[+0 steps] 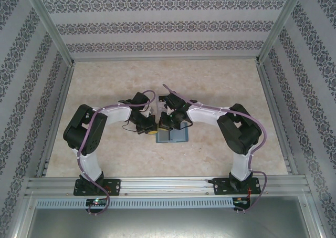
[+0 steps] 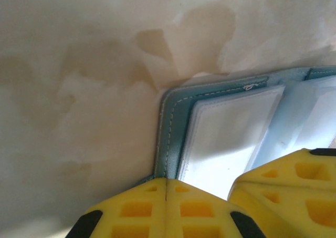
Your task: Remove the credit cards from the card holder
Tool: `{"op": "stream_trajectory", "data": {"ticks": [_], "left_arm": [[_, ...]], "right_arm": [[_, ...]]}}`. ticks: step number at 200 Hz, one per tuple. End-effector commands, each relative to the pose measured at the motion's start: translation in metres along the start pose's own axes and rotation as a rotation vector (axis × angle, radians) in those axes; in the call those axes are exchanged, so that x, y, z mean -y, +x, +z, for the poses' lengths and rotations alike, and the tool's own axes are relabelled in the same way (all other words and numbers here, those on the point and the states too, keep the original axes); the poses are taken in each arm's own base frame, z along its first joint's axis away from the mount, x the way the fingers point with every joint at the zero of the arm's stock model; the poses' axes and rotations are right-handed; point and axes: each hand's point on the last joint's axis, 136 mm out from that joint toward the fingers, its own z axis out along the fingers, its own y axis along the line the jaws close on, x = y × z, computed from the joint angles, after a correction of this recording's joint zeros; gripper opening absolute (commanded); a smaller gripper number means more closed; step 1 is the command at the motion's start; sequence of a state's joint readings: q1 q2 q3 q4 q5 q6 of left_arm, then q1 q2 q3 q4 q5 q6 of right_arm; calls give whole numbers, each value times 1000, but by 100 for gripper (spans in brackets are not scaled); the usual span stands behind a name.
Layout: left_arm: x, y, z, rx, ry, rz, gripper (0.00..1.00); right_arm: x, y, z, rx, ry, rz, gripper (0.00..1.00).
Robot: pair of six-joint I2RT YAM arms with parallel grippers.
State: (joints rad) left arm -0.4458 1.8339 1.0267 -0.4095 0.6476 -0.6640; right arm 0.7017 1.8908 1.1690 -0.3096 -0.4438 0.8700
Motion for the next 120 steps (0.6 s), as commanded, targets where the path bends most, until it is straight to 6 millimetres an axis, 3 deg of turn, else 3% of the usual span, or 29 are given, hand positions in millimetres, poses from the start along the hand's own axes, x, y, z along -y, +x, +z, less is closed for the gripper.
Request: {"op": "stream_trajectory", "data": {"ticks": [1, 120], "left_arm": [[-8, 8, 7, -30, -24, -19, 0], [-7, 9, 5, -25, -28, -17, 0]], "right_arm": [[0, 9, 10, -38, -9, 16, 7], [9, 14, 22, -70, 28, 24, 8]]}}
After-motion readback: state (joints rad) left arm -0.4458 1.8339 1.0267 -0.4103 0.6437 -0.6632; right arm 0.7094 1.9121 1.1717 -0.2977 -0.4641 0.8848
